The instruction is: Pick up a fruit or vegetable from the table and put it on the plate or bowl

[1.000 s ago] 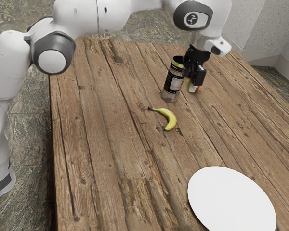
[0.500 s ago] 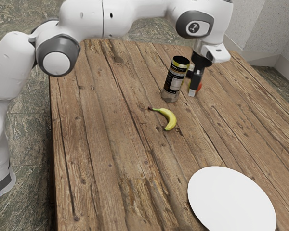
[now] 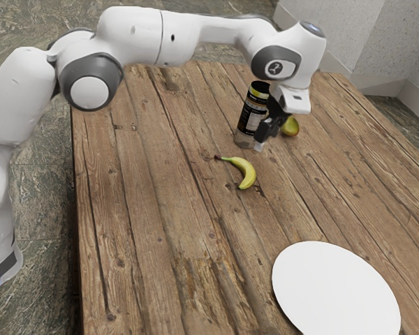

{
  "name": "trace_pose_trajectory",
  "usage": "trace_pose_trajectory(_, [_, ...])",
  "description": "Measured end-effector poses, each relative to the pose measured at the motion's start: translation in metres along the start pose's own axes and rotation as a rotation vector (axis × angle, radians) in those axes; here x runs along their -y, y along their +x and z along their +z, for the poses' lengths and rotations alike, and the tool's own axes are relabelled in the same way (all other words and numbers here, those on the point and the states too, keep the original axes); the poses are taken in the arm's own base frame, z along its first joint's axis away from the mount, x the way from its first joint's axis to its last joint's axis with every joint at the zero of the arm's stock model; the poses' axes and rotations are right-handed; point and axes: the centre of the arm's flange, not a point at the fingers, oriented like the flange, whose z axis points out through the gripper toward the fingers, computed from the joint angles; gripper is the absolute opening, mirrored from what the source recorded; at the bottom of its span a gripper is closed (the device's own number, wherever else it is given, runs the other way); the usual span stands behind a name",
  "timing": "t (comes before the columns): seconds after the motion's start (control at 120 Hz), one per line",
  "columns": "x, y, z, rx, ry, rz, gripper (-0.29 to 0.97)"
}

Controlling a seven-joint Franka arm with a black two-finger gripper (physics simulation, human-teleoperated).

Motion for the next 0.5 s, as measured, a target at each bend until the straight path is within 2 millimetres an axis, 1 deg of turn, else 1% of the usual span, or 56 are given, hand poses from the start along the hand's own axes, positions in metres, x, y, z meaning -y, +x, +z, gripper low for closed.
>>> trace_pose_trajectory(0.083, [-0.018, -0.016, 0.012, 0.010, -0.008, 0.053, 0.68])
trace_pose_trajectory(0.125, [-0.023, -0.022, 0.016, 0.008, -0.004, 0.075, 0.68])
trace_pose_trajectory(0.2, [-0.021, -0.032, 0.026, 0.001, 0.010, 0.101, 0.68])
trace_pose_trajectory(0.317, [-0.018, -0.033, 0.029, -0.018, 0.039, 0.151, 0.68])
trace_pose_trajectory(0.4, [-0.013, -0.042, 0.037, -0.023, 0.042, 0.167, 0.68])
trace_pose_trajectory(0.45, [-0.013, -0.048, 0.037, -0.029, 0.047, 0.179, 0.68])
trace_pose_trajectory(0.5, [-0.013, -0.050, 0.037, -0.037, 0.055, 0.194, 0.68])
